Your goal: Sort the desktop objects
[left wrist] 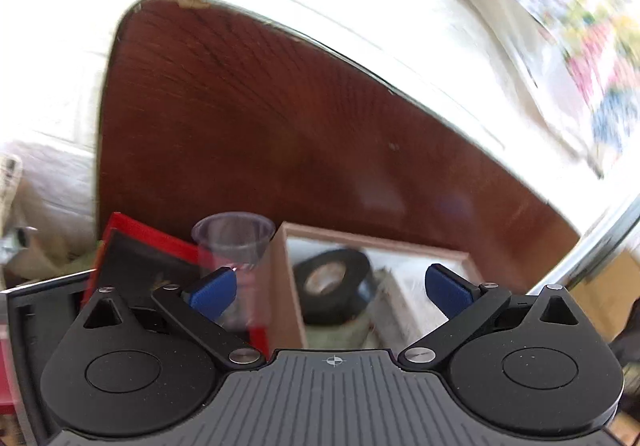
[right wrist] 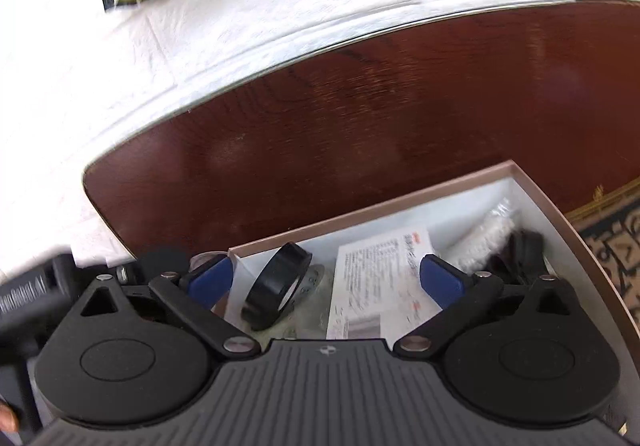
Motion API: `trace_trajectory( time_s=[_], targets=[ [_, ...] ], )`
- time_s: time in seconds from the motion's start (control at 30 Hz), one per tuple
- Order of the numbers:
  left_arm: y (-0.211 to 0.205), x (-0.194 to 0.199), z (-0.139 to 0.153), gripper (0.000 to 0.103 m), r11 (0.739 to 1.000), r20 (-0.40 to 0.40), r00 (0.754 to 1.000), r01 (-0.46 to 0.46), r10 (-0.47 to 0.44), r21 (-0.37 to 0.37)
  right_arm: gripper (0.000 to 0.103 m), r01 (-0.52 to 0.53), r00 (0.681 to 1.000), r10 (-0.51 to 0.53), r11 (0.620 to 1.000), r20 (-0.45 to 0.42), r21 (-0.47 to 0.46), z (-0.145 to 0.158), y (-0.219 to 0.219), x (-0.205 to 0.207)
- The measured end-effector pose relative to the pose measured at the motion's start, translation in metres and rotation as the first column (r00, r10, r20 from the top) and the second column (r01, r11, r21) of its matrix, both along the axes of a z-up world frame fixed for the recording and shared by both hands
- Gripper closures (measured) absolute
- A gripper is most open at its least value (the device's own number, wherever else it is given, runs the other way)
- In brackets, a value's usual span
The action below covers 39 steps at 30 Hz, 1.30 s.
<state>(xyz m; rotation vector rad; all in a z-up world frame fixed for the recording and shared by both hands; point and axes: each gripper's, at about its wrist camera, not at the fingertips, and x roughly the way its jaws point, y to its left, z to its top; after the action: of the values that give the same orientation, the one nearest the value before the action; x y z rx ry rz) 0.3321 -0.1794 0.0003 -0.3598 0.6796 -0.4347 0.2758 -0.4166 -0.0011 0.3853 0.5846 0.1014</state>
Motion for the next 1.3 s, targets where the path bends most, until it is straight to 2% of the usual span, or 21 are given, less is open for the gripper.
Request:
trace_trajectory(
  time_s=[0.1, 0.17, 0.3, 0.4, 0.53, 0.87, 1.07, 1.3],
  targets=[
    [-0.006, -0.031, 0.005, 0.000, 0.994, 0.045, 0.999, -0.002, -0.003, 0.106, 0.001, 0.044, 0.999, -0.043, 0.997, -0.019, 0.069, 0.006, -0.014, -0.024],
    [-0.007, -0.054, 0.008, 0.000, 0.988, 0.081, 0.997, -0.018, 0.006, 0.151, 0.001, 0.077, 0.996, -0.073, 0.993, -0.041, 0.091, 0.013, -0.018, -0.039],
    [-0.008, -0.102, 0.011, 0.000, 0.985, 0.099, 0.995, -0.041, 0.025, 0.169, 0.000, 0.090, 0.996, -0.089, 0.991, -0.012, 0.097, 0.026, -0.022, -0.083],
    [-0.012, -0.127, 0.016, 0.000, 0.976, 0.076, 0.996, -0.062, 0.047, 0.211, 0.000, 0.099, 0.995, -0.100, 0.993, 0.013, 0.057, 0.034, -0.023, -0.121],
    [-0.004, -0.174, 0.019, 0.000, 0.968, 0.094, 0.994, -0.078, 0.057, 0.238, 0.000, 0.084, 0.996, -0.084, 0.996, 0.042, -0.007, 0.040, -0.016, -0.167],
    [0.010, -0.260, 0.027, 0.000, 0.957, 0.108, 0.994, -0.052, 0.022, 0.286, 0.000, 0.072, 0.995, -0.060, 0.987, 0.083, -0.146, 0.046, 0.014, -0.262],
    [0.017, -0.305, 0.023, 0.000, 0.946, 0.122, 0.992, -0.058, 0.019, 0.320, 0.000, 0.067, 0.996, -0.049, 0.967, 0.080, -0.247, 0.037, 0.038, -0.309],
    [0.019, -0.349, 0.011, 0.000, 0.929, 0.128, 0.992, -0.043, -0.004, 0.366, 0.000, 0.082, 0.996, -0.069, 0.960, 0.061, -0.268, 0.021, 0.051, -0.355]
  ],
)
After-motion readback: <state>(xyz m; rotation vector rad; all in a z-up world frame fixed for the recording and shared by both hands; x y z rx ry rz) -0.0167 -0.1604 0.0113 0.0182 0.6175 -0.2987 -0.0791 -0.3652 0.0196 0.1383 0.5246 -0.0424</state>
